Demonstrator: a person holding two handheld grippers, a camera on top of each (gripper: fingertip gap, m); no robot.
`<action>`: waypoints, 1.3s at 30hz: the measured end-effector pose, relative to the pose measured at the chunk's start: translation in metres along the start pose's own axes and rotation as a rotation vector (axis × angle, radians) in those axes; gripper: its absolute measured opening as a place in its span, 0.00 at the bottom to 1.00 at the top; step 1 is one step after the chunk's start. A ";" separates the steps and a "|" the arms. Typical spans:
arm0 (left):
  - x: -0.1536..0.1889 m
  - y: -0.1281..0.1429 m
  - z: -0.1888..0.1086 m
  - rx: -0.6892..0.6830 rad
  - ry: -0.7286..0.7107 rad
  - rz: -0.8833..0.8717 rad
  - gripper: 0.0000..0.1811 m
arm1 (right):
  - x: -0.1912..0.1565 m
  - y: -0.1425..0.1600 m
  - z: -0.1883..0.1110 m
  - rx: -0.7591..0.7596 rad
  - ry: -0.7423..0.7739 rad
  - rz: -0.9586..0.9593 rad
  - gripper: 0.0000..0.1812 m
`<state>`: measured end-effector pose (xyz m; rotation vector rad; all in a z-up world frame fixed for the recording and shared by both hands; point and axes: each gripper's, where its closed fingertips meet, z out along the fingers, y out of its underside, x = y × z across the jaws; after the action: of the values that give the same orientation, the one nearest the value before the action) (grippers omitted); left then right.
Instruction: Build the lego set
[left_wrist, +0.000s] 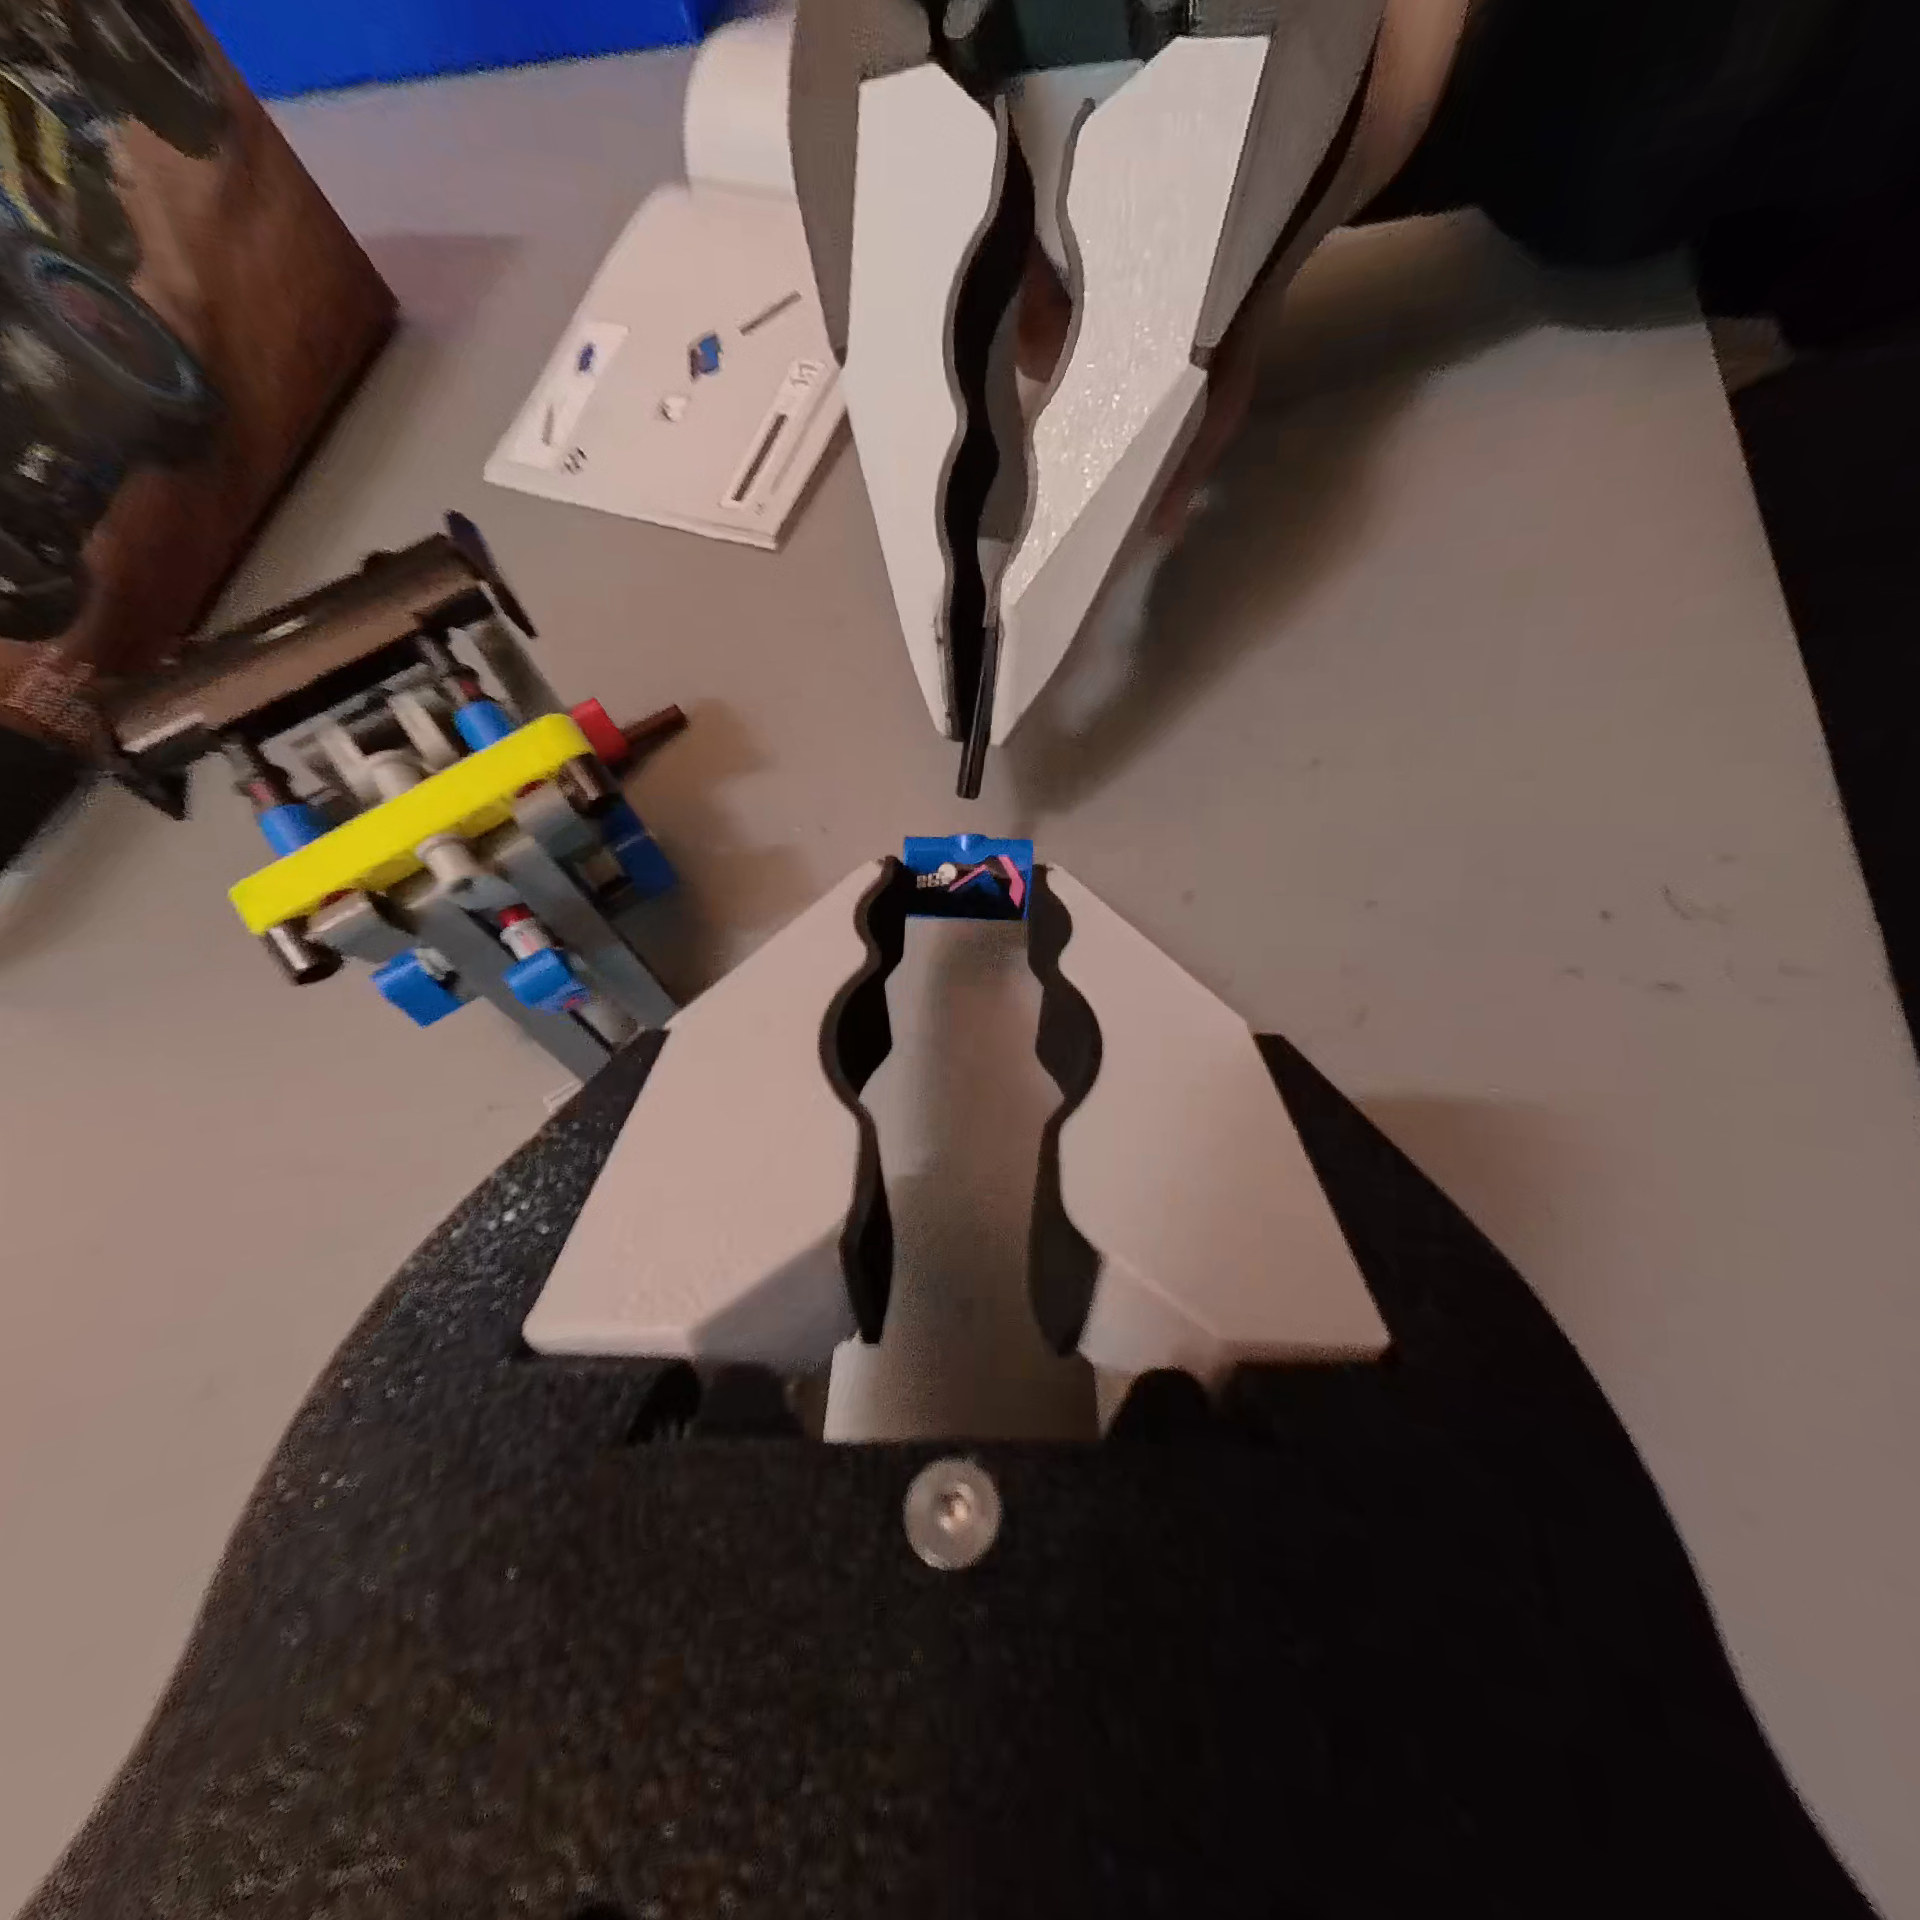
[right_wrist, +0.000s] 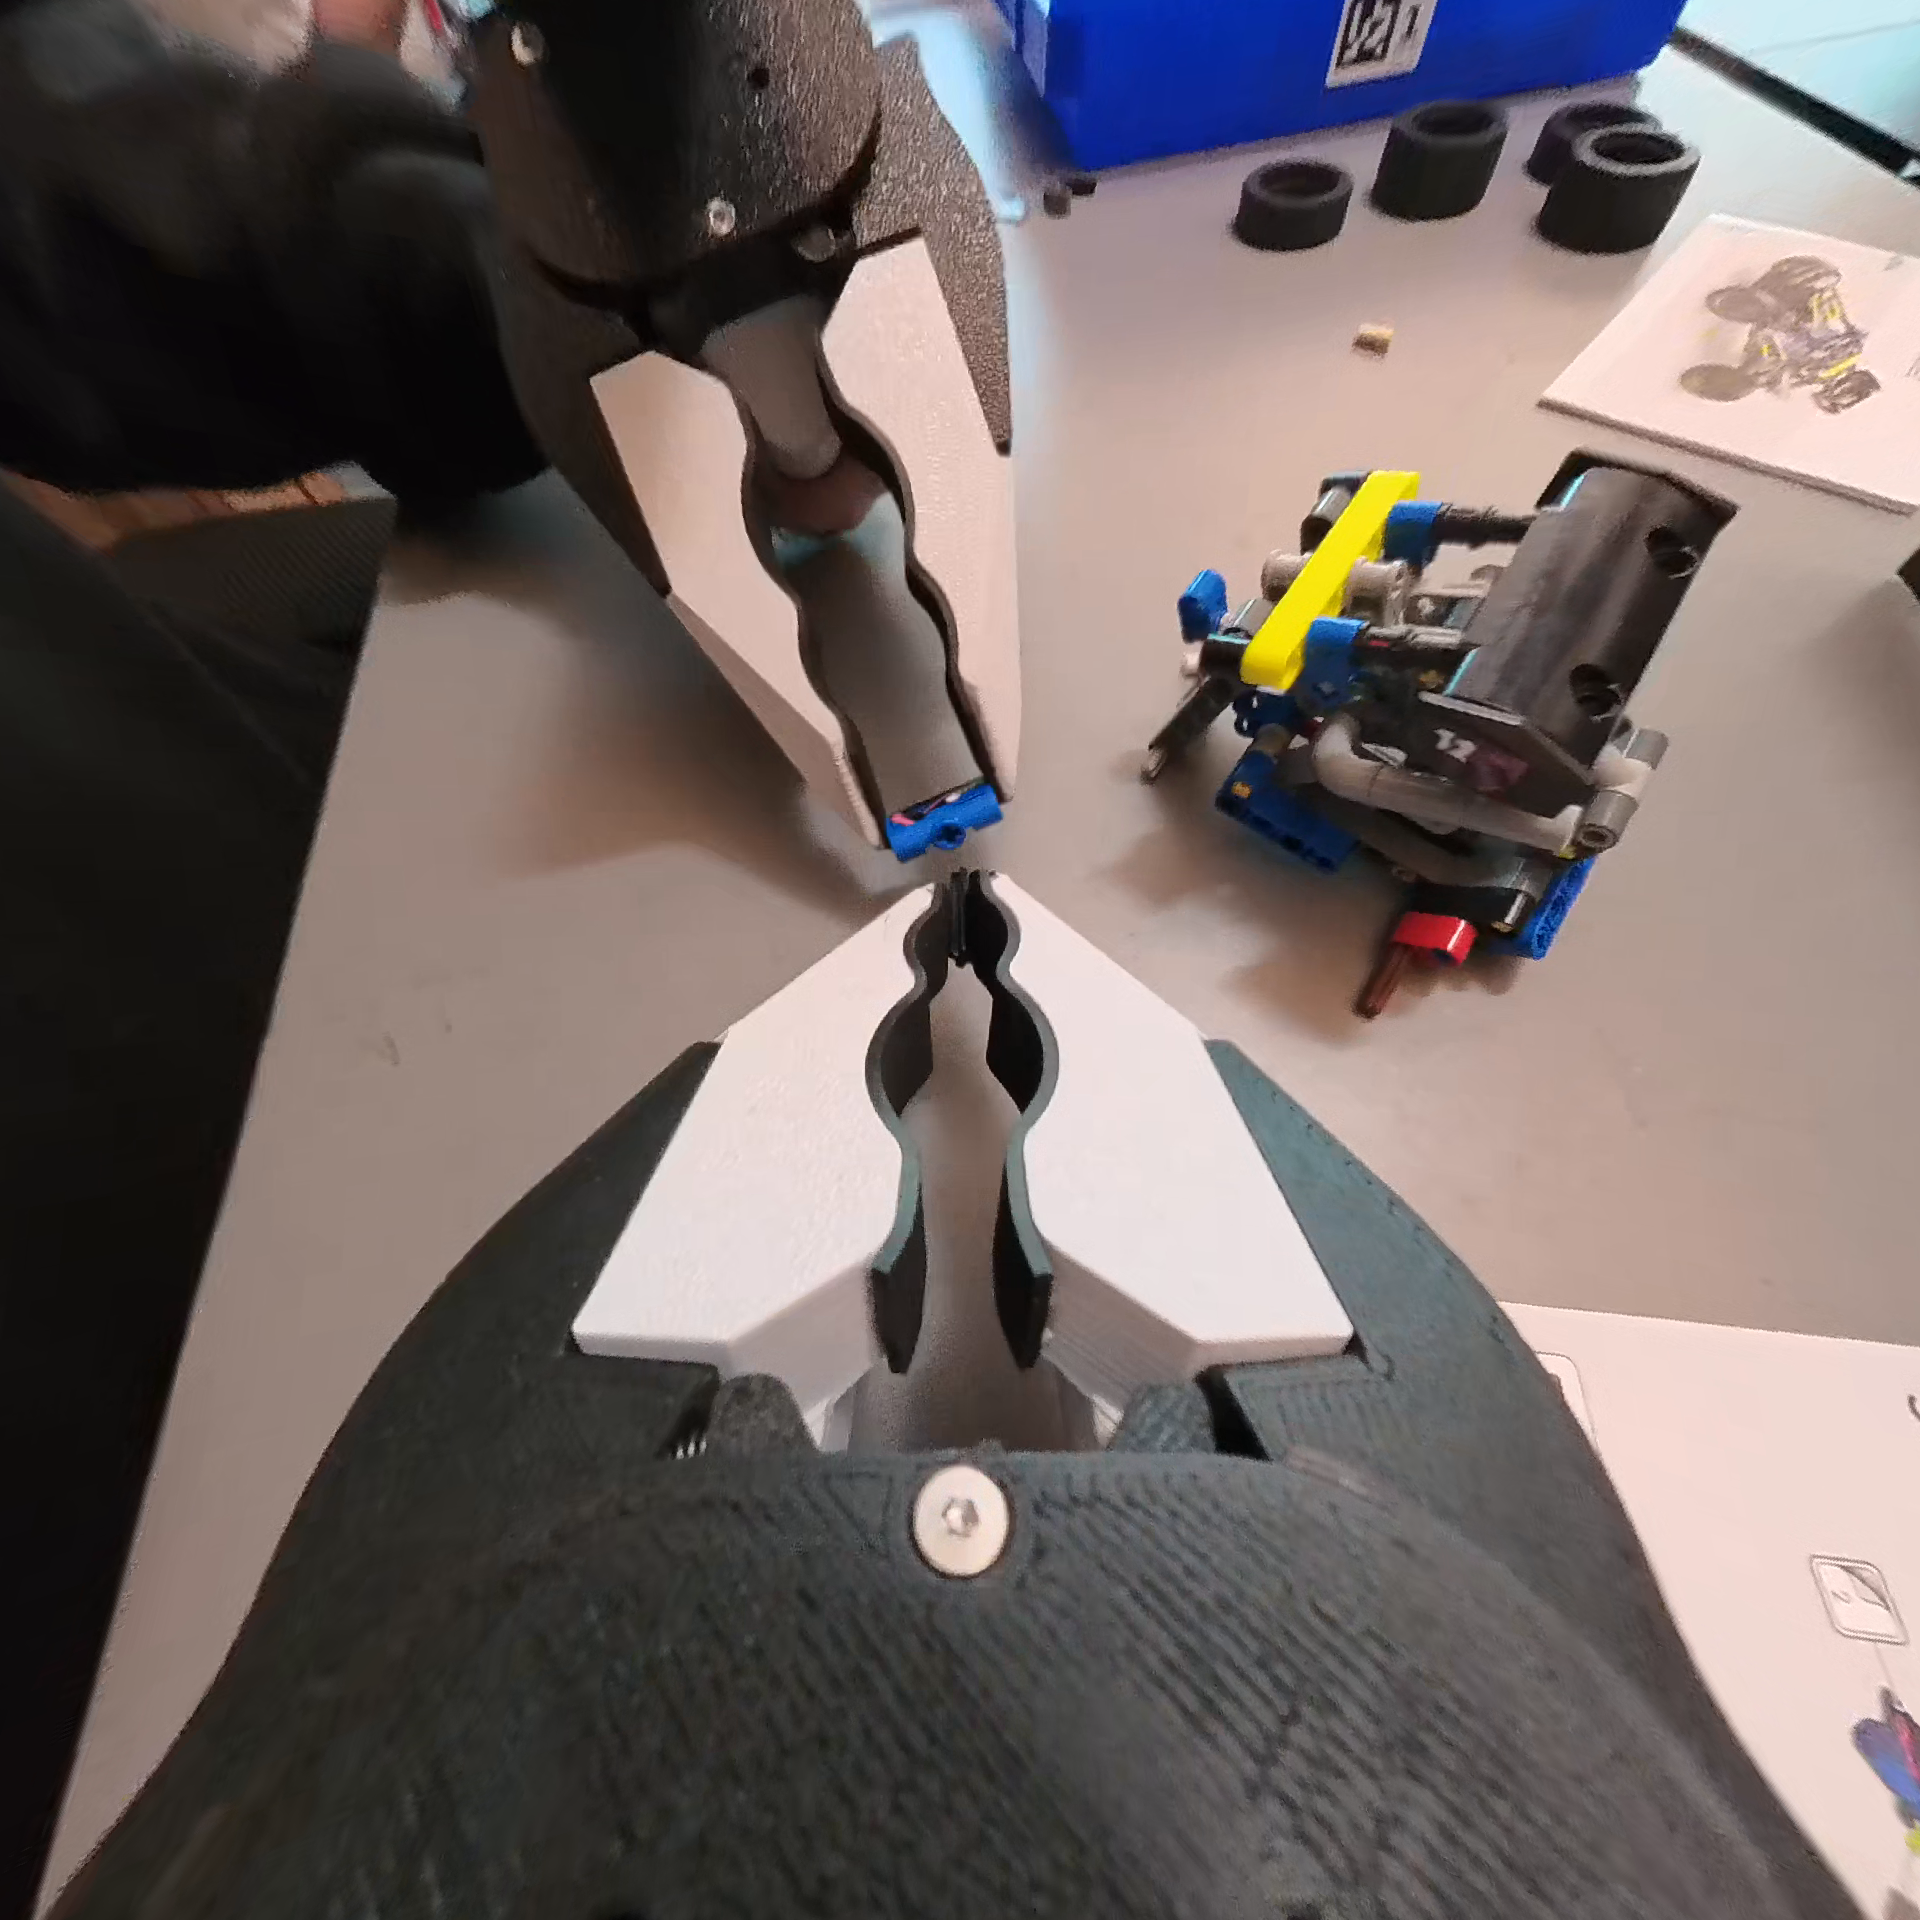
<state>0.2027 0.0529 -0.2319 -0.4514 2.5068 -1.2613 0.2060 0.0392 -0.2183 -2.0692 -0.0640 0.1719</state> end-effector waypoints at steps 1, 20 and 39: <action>-0.001 -0.003 -0.002 0.018 -0.011 0.009 0.12 | -0.001 -0.004 -0.002 0.029 -0.013 0.016 0.01; -0.001 -0.020 -0.003 0.072 -0.053 0.088 0.12 | -0.002 -0.016 -0.008 0.125 -0.048 0.084 0.01; -0.005 -0.021 -0.002 0.046 -0.134 0.248 0.12 | 0.000 -0.015 -0.009 0.123 -0.078 0.177 0.01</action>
<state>0.2092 0.0441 -0.2131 -0.1984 2.3324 -1.1499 0.2079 0.0387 -0.2011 -1.9441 0.0799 0.3569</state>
